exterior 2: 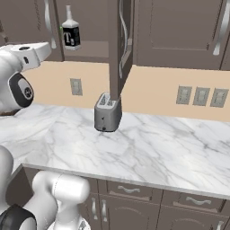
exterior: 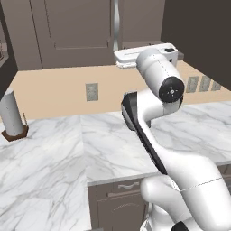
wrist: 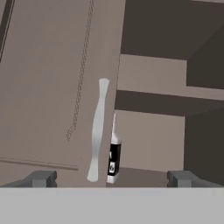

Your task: Open the cabinet directly in front. Then move the liquor and the cup to the dining counter with the candle on it.

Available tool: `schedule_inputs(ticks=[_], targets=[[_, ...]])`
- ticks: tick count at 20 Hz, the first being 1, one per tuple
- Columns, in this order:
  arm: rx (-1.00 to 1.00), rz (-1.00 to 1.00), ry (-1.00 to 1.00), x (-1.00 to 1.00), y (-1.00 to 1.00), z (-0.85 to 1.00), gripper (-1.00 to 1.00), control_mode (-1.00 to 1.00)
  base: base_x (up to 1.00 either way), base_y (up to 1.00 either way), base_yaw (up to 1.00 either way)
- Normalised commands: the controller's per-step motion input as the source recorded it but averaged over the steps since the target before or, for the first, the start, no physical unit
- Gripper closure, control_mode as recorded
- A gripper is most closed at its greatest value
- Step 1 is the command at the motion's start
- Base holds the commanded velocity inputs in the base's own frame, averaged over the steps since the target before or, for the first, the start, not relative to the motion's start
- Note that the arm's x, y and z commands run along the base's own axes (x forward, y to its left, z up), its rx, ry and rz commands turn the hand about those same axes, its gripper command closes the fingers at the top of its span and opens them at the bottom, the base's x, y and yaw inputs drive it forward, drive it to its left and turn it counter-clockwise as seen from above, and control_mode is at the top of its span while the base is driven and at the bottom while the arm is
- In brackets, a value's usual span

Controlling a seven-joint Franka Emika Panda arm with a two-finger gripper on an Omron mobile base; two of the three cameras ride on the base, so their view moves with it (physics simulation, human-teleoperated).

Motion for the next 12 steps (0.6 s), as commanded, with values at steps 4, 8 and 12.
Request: schedule_inputs(ticks=[4,8,12], targets=[[0.0,0.0,0.0,0.36,0.11,0.0,-1.0,-1.0,0.0,0.0,0.0],[0.0,0.0,0.0,0.36,0.07,0.0,-1.0,-1.0,0.0,0.0,0.0],[0.0,0.0,0.0,0.36,0.04,0.0,-1.0,-1.0,0.0,0.0,0.0]])
